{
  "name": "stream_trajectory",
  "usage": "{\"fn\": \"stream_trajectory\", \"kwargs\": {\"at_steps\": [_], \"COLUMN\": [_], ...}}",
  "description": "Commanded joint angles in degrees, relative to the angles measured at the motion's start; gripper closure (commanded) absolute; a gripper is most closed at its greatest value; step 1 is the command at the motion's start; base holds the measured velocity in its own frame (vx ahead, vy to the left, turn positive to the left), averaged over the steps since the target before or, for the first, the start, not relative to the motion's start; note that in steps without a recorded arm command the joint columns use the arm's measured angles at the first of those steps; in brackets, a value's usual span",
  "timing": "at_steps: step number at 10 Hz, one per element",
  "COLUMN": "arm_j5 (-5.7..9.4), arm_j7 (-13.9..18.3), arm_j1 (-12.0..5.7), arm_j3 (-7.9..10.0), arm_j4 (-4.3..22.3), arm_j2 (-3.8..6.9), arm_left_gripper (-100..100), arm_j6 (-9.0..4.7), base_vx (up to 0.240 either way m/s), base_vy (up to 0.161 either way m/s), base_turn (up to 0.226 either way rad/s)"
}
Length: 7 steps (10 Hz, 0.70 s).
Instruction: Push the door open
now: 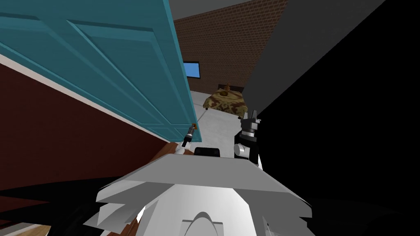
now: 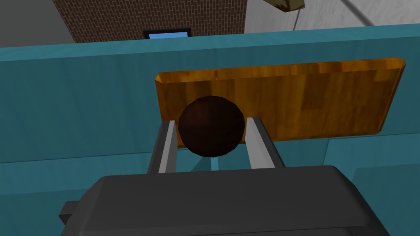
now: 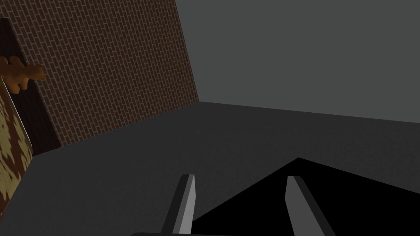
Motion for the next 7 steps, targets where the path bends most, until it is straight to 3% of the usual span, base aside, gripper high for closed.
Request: {"fn": "stream_trajectory", "kwargs": {"at_steps": [1,7], "arm_j5": [1.02,3.37], "arm_j7": [-0.6,-2.0], "arm_j1": [-0.56,-0.64], "arm_j3": [1.87,5.79], "arm_j4": [1.2,1.4], "arm_j2": [0.94,1.60], "arm_left_gripper": [100,100], "arm_j6": [-0.78,-0.41], "base_vx": [0.192,0.179], "base_vy": [-0.118,-0.079], "base_turn": [0.068,0.066]}}
